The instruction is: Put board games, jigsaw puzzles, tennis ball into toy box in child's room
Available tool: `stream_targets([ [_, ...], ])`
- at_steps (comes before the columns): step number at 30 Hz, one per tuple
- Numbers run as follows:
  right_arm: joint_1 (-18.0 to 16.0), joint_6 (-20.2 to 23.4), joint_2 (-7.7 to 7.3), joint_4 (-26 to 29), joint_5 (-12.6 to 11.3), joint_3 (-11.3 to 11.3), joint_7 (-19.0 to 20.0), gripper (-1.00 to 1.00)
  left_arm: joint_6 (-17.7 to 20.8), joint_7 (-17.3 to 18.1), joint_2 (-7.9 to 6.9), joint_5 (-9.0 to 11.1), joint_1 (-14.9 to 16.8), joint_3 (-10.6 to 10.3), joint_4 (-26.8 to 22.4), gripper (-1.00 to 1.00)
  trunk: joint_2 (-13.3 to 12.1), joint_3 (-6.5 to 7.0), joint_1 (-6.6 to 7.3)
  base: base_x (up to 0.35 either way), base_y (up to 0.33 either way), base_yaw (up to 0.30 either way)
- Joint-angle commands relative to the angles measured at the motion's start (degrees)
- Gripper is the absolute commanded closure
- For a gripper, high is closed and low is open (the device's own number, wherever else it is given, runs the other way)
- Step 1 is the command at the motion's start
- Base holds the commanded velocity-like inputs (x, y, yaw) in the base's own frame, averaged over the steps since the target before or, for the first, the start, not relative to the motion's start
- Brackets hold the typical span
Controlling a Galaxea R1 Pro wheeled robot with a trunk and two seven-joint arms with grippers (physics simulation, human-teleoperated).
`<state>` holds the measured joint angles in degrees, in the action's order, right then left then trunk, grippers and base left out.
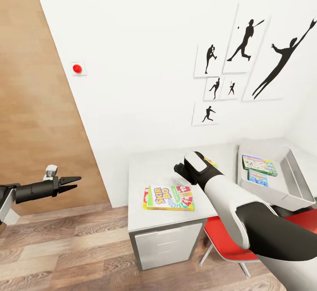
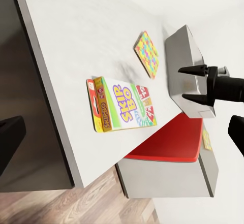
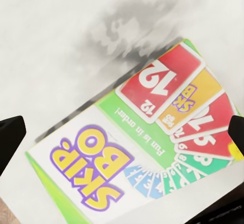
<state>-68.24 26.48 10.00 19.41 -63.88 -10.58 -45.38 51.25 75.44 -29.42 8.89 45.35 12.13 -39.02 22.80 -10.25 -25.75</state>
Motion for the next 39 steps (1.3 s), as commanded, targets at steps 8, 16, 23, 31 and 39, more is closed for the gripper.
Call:
stream_targets([
  [8, -0.06, 0.34, 0.0, 0.1, 0.33, -0.23, 0.08, -1.0, 0.51, 0.12, -0.01, 0.15, 0.03, 0.0, 0.0, -1.0, 1.73, -0.84, -0.91, 0.0, 0.0, 0.0],
  [16, -0.06, -1.9, 0.0, 0.1, 0.44, -0.25, 0.11, -1.0, 0.51, 0.14, -0.02, 0.16, 0.03, 0.0, 0.0, -1.0, 4.94, -2.28, -2.67, 0.0, 0.0, 0.0],
  [23, -0.06, -3.77, 0.0, 0.02, 0.58, -0.27, 0.07, -1.0, 0.51, 0.14, 0.06, 0.16, 0.03, 0.0, 0.0, -1.0, 7.74, -3.53, -4.21, 0.0, 0.0, 0.0],
  [31, -0.06, -4.19, -1.08, -0.13, 0.52, -0.18, -0.3, -1.0, 0.51, 0.14, 0.07, 0.16, 0.06, 0.0, 0.0, -1.0, 10.95, -4.97, -5.97, 0.0, 0.0, 0.0],
  [39, -0.06, -4.38, -1.49, -0.08, 0.51, -0.22, -0.29, -1.0, 0.51, 0.14, 0.04, 0.16, 0.03, 0.0, 0.0, -1.0, 14.16, -6.41, -7.72, 0.0, 0.0, 0.0],
])
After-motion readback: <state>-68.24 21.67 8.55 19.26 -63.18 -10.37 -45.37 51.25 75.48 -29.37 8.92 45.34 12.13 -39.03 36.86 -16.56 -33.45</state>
